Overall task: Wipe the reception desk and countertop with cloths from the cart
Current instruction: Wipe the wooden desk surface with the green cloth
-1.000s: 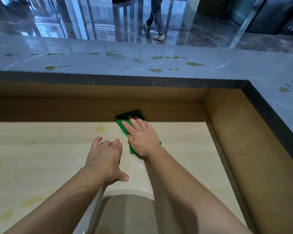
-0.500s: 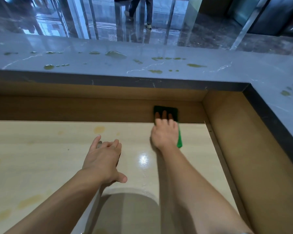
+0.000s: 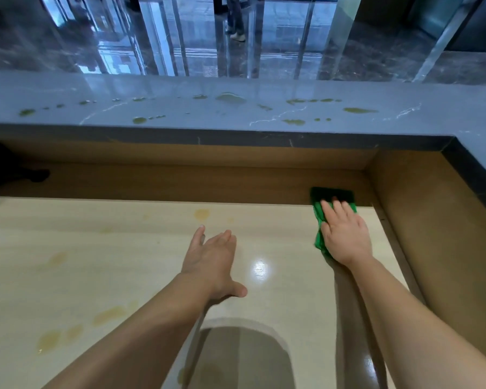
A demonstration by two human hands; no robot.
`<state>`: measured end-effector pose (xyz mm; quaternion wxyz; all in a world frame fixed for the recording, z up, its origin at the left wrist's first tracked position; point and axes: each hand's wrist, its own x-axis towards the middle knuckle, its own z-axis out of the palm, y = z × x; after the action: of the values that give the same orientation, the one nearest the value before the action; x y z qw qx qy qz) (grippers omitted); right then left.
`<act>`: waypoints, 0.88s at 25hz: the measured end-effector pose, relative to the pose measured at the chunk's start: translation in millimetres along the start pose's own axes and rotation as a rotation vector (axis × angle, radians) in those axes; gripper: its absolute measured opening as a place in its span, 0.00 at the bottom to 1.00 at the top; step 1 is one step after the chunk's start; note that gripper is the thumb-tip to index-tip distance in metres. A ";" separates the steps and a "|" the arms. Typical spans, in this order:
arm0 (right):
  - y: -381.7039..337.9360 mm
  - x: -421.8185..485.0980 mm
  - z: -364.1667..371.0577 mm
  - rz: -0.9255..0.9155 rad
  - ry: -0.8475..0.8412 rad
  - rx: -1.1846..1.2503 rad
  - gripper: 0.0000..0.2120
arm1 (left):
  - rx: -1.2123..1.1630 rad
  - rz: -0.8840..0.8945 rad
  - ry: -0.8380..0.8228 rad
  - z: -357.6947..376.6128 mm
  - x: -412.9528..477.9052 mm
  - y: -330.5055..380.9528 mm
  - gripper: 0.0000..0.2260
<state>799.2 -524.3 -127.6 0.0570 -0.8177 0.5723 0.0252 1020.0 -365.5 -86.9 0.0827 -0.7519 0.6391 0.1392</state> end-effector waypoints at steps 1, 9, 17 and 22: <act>-0.4 -1.2 -0.2 0.048 -0.008 0.018 0.25 | -0.076 0.018 0.008 0.6 -4.2 -3.5 0.49; -110.5 7.6 -0.6 0.256 -0.060 0.252 0.25 | -0.226 -0.215 0.220 -7.9 -43.2 -132.2 0.19; -359.3 -6.6 15.1 -0.184 -0.105 0.252 0.31 | 0.003 -0.080 0.181 20.9 -75.9 -220.8 0.11; -375.4 -16.1 25.2 -0.436 -0.133 0.108 0.28 | 0.074 -0.025 0.158 27.2 -73.3 -227.1 0.17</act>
<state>1146.7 -379.2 -126.7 0.1424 -0.9142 0.3778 0.0355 1230.0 -250.0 -101.7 0.0616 -0.7650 0.6387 0.0547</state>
